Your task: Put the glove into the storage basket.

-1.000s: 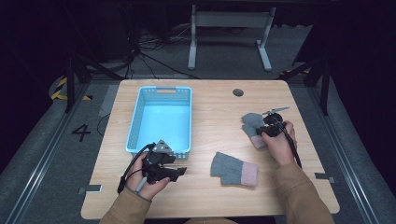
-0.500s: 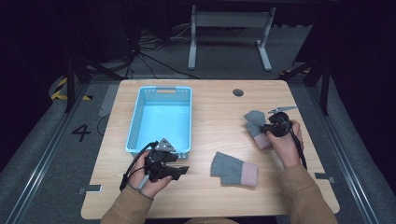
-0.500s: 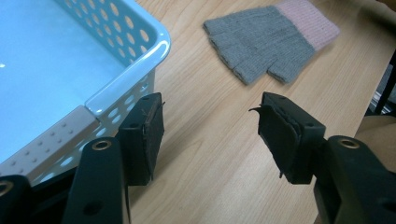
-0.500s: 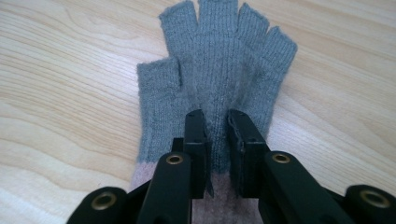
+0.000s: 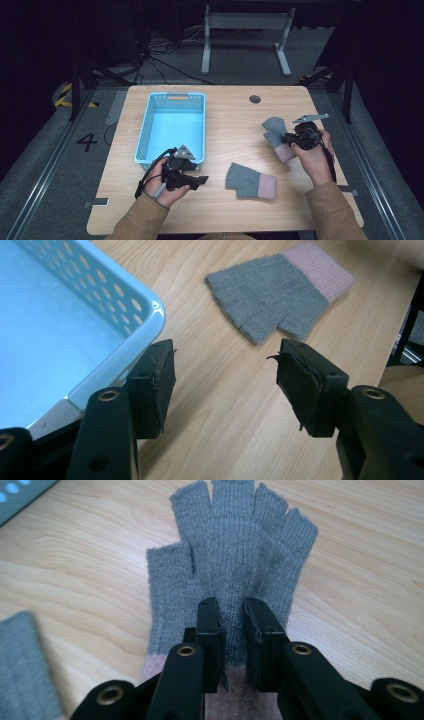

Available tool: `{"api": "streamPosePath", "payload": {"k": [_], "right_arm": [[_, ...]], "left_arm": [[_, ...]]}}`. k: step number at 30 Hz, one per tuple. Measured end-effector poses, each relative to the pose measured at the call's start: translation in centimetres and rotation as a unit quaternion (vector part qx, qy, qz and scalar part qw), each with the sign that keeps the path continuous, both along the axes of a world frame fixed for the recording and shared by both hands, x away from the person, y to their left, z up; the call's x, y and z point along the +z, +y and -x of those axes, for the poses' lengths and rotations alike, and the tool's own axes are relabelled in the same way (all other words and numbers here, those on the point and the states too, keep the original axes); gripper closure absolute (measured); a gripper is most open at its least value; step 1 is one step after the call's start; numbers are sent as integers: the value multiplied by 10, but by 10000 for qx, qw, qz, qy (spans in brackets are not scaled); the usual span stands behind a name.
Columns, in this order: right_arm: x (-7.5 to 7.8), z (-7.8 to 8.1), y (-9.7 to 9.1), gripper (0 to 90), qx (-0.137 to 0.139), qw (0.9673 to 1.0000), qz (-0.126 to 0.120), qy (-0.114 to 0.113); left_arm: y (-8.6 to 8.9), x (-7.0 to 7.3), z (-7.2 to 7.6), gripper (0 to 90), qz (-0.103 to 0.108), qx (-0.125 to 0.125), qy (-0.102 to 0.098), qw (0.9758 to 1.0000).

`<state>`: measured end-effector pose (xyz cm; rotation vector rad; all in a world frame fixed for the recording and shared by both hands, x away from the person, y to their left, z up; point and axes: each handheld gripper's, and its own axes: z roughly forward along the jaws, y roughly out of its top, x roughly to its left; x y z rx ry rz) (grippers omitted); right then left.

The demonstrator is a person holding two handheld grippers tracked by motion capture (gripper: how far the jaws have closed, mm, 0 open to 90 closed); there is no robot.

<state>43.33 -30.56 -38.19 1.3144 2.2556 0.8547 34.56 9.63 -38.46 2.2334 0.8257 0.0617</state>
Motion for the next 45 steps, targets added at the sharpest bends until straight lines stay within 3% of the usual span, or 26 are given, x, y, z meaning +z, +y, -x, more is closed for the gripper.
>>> {"api": "streamPosePath", "payload": {"k": [4, 11, 21, 39, 45], "right_arm": [[7, 8, 2, 780, 169, 9999, 4, -32], [18, 22, 4, 781, 534, 9983, -210, -12], [30, 41, 12, 780, 960, 9951, -239, 10], [36, 62, 25, 779, 1760, 9838, -170, 284], [34, 65, 31, 778, 2020, 9786, -106, 385]], "left_arm": [[-3, 0, -2, 415, 7, 18, 8, 10000], [-10, 1, -6, 416, -2, -102, 18, 9999], [-19, 2, -11, 417, -4, -244, 7, 9997], [-30, 2, -16, 418, -38, -442, 5, 9990], [-32, 2, -16, 418, -42, -468, 6, 9989]]}}
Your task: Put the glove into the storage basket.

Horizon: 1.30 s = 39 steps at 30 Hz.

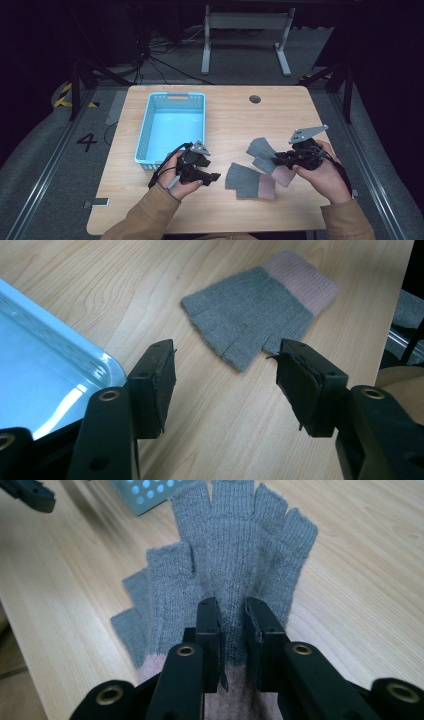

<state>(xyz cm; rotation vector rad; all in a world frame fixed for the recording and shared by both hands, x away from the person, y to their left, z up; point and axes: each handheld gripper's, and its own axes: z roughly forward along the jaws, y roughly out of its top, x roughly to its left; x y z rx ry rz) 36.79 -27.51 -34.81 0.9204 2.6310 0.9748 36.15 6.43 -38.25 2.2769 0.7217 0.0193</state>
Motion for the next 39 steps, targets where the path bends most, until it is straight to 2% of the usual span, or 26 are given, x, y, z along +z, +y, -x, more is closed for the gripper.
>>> {"api": "streamPosePath", "payload": {"k": [7, 10, 21, 25, 39], "right_arm": [[-8, 1, 10, 778, 509, 9985, 187, 73], [-12, 1, 15, 777, 640, 9977, 220, 99], [-24, -1, 27, 775, 936, 9948, 355, 175], [-27, -1, 32, 775, 1126, 9929, 364, 96], [-47, -4, 46, 774, 1421, 9880, 569, 224]], "left_arm": [[-1, -1, 0, 423, -40, 14, 10, 10000], [-2, -2, 0, 424, -53, 1, 16, 10000], [-3, -3, 1, 447, -90, 1, 32, 10000], [-2, -4, 1, 456, -122, 5, 29, 9999], [-3, -6, 1, 456, -167, -21, 63, 9998]]}}
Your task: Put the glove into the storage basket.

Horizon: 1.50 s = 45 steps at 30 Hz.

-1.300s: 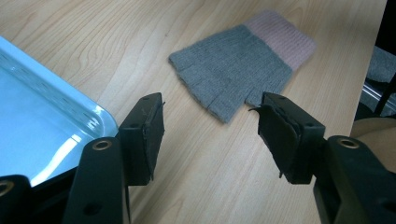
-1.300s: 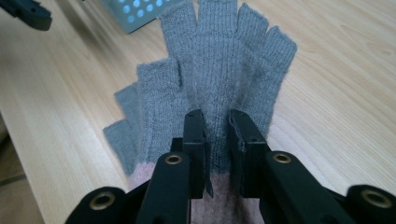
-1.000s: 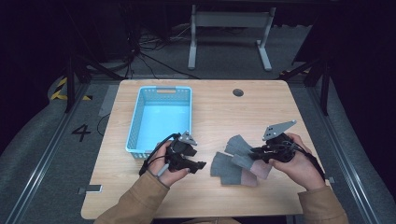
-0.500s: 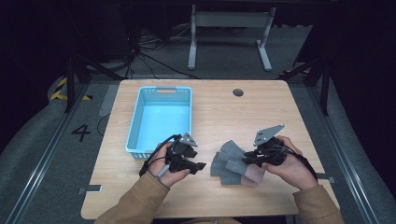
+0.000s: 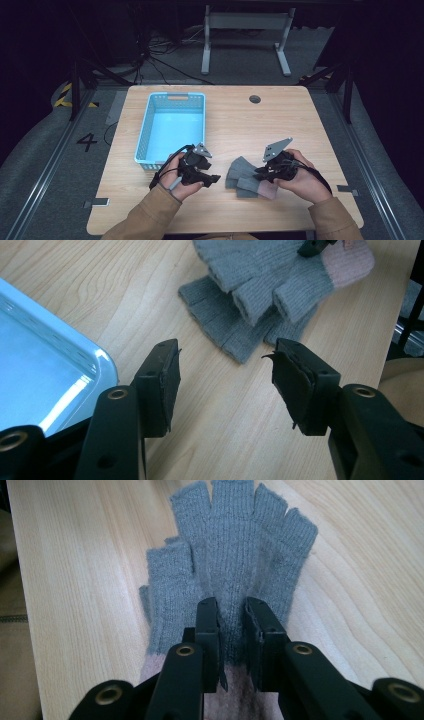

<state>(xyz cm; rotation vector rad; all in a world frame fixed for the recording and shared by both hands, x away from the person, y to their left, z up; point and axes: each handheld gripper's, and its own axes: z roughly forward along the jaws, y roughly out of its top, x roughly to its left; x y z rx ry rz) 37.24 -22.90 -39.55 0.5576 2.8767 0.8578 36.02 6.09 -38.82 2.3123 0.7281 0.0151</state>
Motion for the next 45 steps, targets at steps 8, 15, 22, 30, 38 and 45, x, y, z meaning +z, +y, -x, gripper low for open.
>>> {"api": "streamPosePath", "payload": {"k": [8, 15, 22, 30, 38, 45], "right_arm": [[-6, 1, 6, 772, 158, 9998, 70, 20], [-12, 0, 9, 770, 199, 9995, 229, -3], [-16, 0, 10, 766, 321, 9991, 285, -47], [-16, 1, 13, 767, 433, 9984, 323, -169], [-16, 0, 14, 723, 467, 9979, 365, -277], [-8, 0, 3, 664, 327, 9989, 158, -296]], "left_arm": [[1, 0, 0, 456, 43, 34, 13, 10000], [1, 0, 0, 454, 23, 18, 14, 10000], [0, 0, 0, 453, 14, 11, 16, 10000], [0, 0, 0, 453, 14, 11, 19, 10000], [-1, -2, 0, 446, -22, -4, 20, 10000], [-6, -7, 1, 455, -81, -84, 83, 9999]]}}
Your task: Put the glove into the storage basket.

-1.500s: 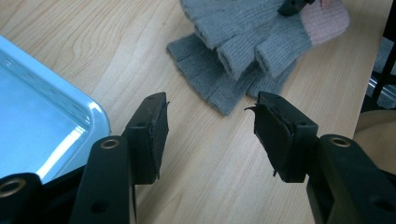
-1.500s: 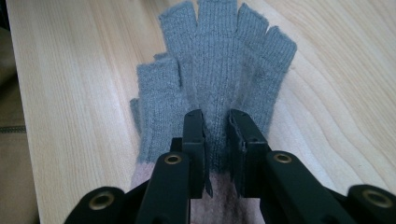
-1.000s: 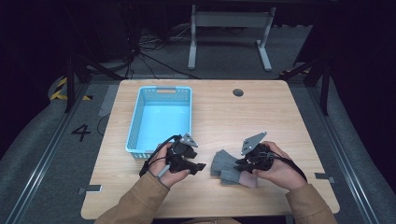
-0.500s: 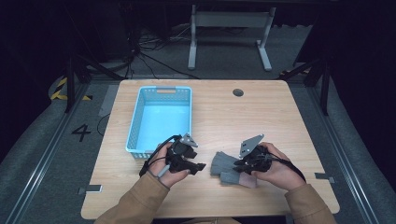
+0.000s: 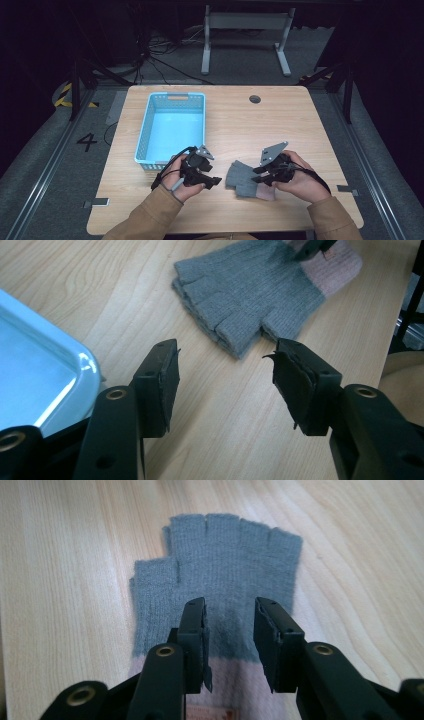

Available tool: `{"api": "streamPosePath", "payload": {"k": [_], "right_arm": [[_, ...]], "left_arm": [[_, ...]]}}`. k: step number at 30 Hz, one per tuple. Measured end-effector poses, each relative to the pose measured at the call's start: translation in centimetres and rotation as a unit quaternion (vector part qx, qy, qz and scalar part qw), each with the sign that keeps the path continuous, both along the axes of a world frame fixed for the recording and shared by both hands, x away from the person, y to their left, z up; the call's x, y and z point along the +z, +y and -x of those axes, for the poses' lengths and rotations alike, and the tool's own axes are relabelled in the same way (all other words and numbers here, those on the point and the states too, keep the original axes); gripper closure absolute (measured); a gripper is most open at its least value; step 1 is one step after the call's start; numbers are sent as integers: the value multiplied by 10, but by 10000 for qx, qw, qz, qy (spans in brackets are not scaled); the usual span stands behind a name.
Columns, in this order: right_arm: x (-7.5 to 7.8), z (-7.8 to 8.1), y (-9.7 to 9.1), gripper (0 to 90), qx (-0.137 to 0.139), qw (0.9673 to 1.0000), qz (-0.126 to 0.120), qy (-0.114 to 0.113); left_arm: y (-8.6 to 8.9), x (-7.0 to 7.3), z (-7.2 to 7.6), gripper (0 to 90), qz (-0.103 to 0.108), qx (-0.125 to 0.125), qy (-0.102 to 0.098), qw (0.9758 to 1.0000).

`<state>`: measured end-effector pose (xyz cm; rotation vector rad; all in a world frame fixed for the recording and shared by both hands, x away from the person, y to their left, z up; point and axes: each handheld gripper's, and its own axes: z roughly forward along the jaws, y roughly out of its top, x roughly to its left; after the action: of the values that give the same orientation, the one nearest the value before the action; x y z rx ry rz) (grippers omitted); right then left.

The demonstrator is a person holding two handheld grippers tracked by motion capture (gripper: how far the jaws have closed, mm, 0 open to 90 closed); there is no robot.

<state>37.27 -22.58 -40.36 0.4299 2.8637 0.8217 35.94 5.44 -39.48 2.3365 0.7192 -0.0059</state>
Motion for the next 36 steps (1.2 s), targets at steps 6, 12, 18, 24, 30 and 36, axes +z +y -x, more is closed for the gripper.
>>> {"api": "streamPosePath", "payload": {"k": [6, 12, 18, 24, 30, 36], "right_arm": [[8, -1, -19, 677, -333, 9993, -139, 4], [10, 2, -32, 674, -494, 9987, -153, 45], [9, 4, -49, 669, -703, 9973, -92, 166], [10, 7, -64, 683, -907, 9954, 1, 304], [2, 9, -72, 689, -1004, 9931, 302, 518], [-6, 8, -69, 691, -888, 9937, 371, 577]], "left_arm": [[-11, -9, 1, 502, -116, -168, 67, 9998], [-23, -25, -1, 553, -395, -225, 3, 9990], [-34, -37, -6, 649, -571, -325, 120, 9978], [-39, -44, -10, 674, -637, -330, 216, 9972], [-43, -46, -12, 687, -702, -388, 285, 9964], [-45, -48, -14, 709, -757, -378, 393, 9956]]}}
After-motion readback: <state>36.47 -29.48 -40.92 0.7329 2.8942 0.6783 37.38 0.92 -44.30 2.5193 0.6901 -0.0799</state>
